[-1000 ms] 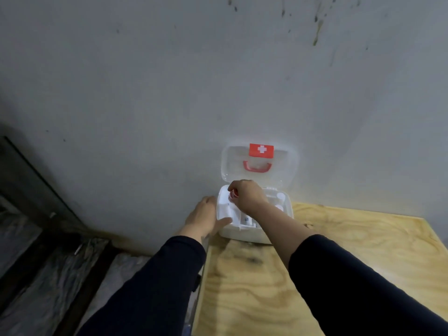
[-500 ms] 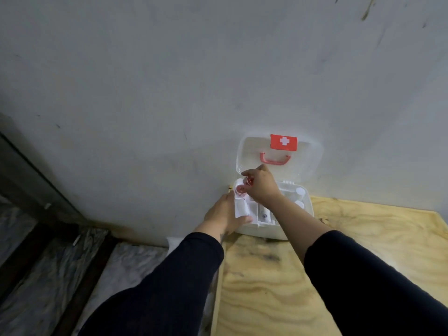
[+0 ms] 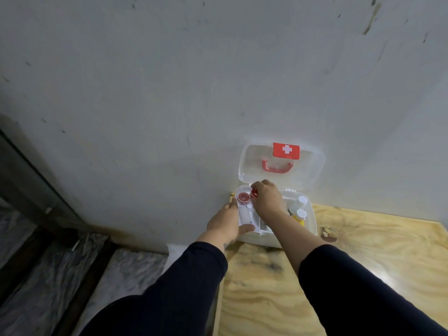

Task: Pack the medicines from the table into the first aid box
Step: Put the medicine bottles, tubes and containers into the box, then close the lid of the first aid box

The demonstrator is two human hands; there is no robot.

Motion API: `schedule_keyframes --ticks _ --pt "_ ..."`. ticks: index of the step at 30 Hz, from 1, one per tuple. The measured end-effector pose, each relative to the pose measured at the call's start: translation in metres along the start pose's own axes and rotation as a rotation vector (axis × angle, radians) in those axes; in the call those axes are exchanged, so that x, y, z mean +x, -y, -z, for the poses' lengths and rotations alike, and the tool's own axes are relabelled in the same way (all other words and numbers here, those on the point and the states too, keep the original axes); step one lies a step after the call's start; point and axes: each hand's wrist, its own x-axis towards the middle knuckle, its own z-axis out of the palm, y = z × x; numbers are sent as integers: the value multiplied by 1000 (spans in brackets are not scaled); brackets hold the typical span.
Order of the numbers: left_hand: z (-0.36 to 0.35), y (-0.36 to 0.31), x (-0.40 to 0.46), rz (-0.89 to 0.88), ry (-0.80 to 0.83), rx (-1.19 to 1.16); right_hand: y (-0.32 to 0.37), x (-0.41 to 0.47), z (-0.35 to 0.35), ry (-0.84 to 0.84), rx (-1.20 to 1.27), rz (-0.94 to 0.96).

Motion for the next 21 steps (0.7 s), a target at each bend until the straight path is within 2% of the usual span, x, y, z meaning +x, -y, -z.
schedule_keyframes --ticks 9,12,18,21 --pt "0 -3 -3 22 -17 8 -3 -5 12 -8 47 42" --pt "3 -8 -6 36 -16 10 -4 -14 31 -119 34 104" --pt "10 -16 -13 46 14 -24 -22 -15 77 -480 -36 170" --pt "11 -16 -13 15 1 -20 -32 -2 95 -494 -47 108"
